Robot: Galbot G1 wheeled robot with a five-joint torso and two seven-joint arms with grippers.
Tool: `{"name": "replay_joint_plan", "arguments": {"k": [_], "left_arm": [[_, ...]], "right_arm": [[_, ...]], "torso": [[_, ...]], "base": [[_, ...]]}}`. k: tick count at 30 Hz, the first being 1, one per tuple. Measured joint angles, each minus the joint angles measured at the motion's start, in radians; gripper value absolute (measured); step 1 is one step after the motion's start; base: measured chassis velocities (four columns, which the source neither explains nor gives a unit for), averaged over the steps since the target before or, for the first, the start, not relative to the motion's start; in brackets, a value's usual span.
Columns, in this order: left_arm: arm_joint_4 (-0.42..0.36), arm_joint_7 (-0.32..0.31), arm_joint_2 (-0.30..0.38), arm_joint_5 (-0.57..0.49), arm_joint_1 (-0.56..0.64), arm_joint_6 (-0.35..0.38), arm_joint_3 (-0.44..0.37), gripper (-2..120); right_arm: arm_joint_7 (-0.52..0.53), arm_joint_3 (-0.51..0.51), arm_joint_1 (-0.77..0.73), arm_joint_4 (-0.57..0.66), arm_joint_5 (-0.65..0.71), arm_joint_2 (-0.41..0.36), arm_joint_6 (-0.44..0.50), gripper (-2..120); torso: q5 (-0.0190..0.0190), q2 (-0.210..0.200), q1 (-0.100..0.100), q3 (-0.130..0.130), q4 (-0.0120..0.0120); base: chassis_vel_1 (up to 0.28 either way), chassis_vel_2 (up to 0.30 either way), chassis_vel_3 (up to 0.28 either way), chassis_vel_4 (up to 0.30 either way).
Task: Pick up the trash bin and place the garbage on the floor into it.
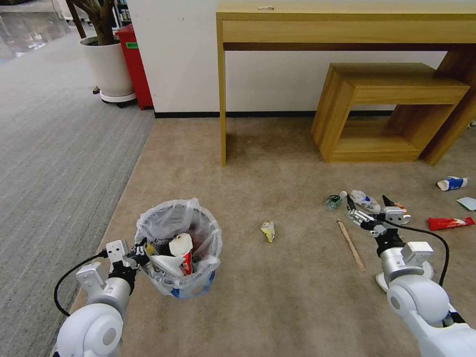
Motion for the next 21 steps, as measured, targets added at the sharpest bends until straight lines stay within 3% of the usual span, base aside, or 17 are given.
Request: {"name": "replay_joint_plan", "arguments": {"k": [21], "left_arm": [[-0.019,-0.002,-0.011,0.009,0.018,-0.003,-0.006,1]], "right_arm": [[-0.010,-0.025,-0.001,-0.019,-0.069,0.028,0.026,100]], "torso": [[0.0000,0.000,0.000,0.000,0.0000]], "base": [[0.000,0.000,0.000,0.000]]}}
